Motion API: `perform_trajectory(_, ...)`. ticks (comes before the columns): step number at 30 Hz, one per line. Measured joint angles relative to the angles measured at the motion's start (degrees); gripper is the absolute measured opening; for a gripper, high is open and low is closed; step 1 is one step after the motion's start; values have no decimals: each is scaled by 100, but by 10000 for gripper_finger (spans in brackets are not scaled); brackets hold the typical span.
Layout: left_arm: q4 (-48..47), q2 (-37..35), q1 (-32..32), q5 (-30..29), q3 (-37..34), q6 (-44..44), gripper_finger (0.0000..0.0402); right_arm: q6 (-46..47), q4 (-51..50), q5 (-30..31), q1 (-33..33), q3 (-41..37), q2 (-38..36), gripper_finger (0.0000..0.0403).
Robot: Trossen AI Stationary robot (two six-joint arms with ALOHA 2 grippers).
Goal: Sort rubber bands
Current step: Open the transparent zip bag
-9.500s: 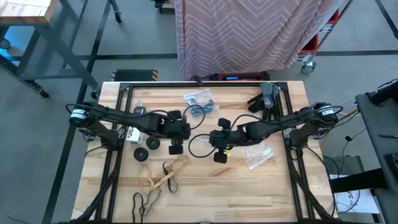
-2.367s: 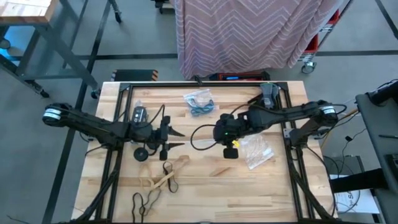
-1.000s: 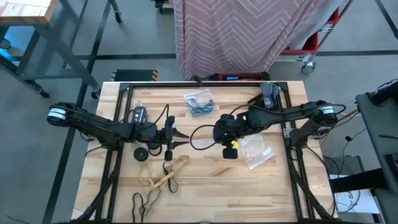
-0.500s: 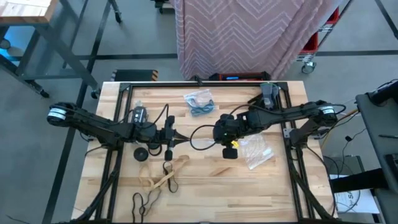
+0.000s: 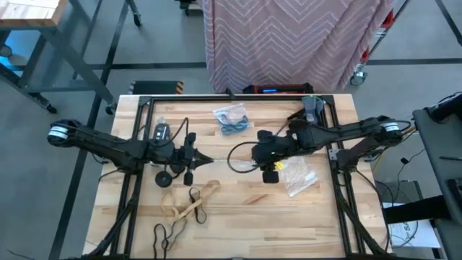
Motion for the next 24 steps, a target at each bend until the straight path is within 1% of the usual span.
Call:
perform_trajectory(3,-64,-221,0,0,-65,-22,0,184,1255,202,36,-908,-527,131)
perform_trajectory(6,-172,-360,0,0,-97,-57,0,303,2612,537,99,-1892,-850,126)
perform_trajectory(8,-226,-438,-7,0,-97,-90,0,442,3497,688,114,-2435,-949,118)
perform_trajectory(10,-242,-483,-11,-3,-97,-101,0,595,4334,715,116,-2872,-995,109)
perform_trajectory(13,-359,-524,-11,-74,-100,-101,0,803,5278,716,116,-3295,-892,98)
perform_trajectory(17,-455,-558,-11,-209,-99,-101,0,923,5910,714,116,-3500,-730,89)
perform_trajectory(24,-435,-577,-11,-216,-102,-101,0,919,5980,614,125,-3482,-513,91)
